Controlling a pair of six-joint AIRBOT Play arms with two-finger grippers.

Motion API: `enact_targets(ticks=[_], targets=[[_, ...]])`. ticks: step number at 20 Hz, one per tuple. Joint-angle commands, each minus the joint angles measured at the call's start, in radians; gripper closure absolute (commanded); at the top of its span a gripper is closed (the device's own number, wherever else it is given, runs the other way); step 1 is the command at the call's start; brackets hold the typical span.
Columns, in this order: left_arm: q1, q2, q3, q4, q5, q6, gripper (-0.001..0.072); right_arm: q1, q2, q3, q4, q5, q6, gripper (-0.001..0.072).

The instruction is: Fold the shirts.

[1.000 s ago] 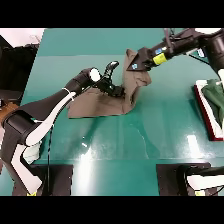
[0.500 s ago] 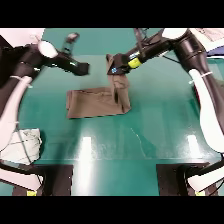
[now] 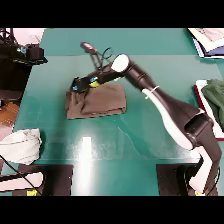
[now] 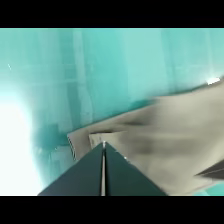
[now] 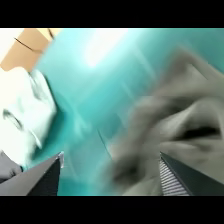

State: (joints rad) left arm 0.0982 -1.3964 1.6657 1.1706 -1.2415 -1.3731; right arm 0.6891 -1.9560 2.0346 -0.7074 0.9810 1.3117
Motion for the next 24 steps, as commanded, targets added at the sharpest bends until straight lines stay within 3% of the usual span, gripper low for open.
enact_targets(ticks=[1,7,13,16,24], targets=[[0.019,0.015,0.0,0.0,-0.064,0.005,0.0683,0.057,-0.03,0.032,0.059,-0.081,-0.082,0.0036],[0.019,0.014,-0.001,0.0,-0.094,0.02,0.0683,-0.149,0.19,-0.262,-0.166,0.235,-0.006,0.0062],[0.018,0.014,-0.001,-0.005,-0.093,0.02,0.0684,-0.422,0.326,-0.614,-0.171,0.17,0.089,0.0052],[0.018,0.013,-0.001,-0.008,-0.093,0.019,0.0684,-0.484,0.319,-0.711,-0.05,0.101,0.091,-0.0005],[0.018,0.013,-0.001,-0.03,-0.096,0.02,0.0684,-0.398,0.096,-0.631,0.167,0.081,0.04,-0.0003]])
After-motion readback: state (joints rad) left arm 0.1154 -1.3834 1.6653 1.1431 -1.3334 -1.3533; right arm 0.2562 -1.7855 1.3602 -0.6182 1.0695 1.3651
